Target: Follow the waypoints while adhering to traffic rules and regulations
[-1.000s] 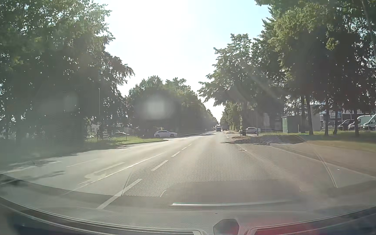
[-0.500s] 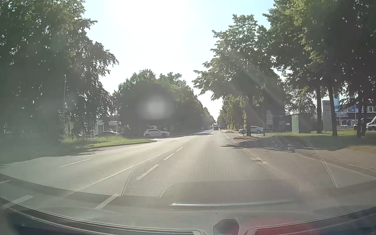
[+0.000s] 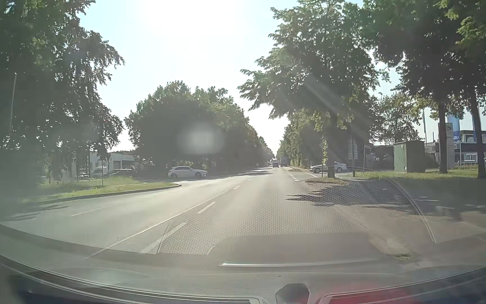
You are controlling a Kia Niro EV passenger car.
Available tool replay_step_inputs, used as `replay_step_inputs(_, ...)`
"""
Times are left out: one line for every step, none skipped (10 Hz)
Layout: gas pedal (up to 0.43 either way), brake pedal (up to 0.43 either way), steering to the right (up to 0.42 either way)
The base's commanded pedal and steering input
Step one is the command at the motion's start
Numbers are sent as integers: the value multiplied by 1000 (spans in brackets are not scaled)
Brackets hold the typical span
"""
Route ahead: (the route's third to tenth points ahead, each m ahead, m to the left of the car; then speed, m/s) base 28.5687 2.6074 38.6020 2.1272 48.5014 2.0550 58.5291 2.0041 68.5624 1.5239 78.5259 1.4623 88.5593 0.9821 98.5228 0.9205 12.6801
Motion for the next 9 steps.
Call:
replay_step_inputs(118, 6, 11)
replay_step_inputs(118, 6, 9)
replay_step_inputs(118, 6, 8)
replay_step_inputs(118, 6, 8)
replay_step_inputs(118, 6, 8)
replay_step_inputs(118, 6, 8)
replay_step_inputs(118, 6, 8)
replay_step_inputs(130, 6, 8)
replay_step_inputs(130, 6, 8)
